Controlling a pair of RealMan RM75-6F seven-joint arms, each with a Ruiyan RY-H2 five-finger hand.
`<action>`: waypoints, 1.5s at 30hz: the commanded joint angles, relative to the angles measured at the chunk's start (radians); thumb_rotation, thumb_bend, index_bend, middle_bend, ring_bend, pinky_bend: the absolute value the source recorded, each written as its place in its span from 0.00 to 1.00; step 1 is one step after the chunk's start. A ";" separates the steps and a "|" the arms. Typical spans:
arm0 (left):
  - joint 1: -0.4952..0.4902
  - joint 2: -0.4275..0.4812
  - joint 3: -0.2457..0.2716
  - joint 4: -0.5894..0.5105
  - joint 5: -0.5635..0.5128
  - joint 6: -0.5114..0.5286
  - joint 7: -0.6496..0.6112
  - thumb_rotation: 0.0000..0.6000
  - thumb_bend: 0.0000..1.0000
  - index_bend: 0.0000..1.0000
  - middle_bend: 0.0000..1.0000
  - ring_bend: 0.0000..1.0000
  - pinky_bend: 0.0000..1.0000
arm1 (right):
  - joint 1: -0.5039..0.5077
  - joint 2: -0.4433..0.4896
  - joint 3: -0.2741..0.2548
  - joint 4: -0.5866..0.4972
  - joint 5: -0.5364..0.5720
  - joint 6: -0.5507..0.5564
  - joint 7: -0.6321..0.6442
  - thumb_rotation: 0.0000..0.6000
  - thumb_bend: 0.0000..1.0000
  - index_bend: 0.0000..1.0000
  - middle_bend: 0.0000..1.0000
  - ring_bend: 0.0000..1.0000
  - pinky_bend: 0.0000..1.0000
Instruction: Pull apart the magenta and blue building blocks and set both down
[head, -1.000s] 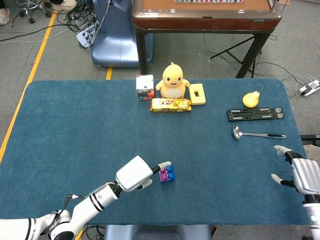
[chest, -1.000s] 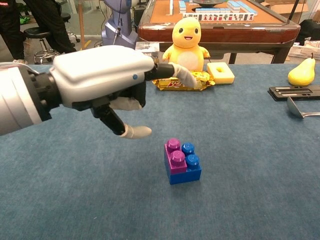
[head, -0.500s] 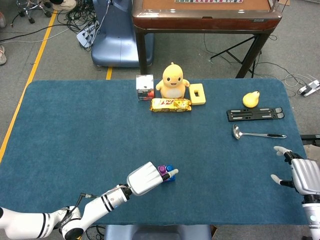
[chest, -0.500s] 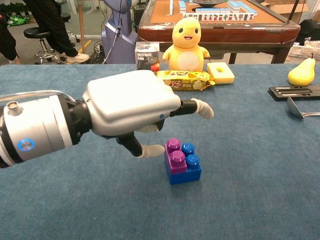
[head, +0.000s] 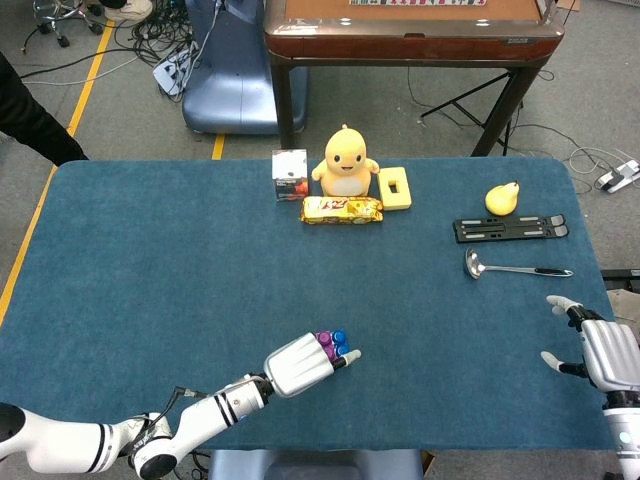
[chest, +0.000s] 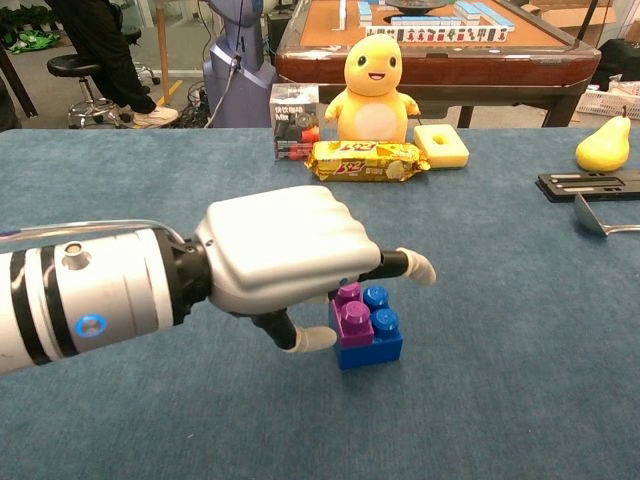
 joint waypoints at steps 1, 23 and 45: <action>-0.007 -0.006 0.003 0.005 -0.020 -0.008 0.010 1.00 0.34 0.18 1.00 0.97 1.00 | -0.001 0.000 0.001 0.002 -0.001 0.002 0.004 1.00 0.00 0.24 0.34 0.39 0.65; -0.062 -0.023 0.002 0.008 -0.169 -0.034 0.104 1.00 0.34 0.25 1.00 0.99 1.00 | 0.000 -0.015 -0.003 0.018 0.001 -0.008 0.016 1.00 0.00 0.24 0.34 0.39 0.65; -0.138 -0.026 0.024 -0.015 -0.328 -0.016 0.247 1.00 0.34 0.31 1.00 1.00 1.00 | -0.004 -0.026 -0.007 0.037 0.001 -0.011 0.033 1.00 0.00 0.24 0.34 0.39 0.65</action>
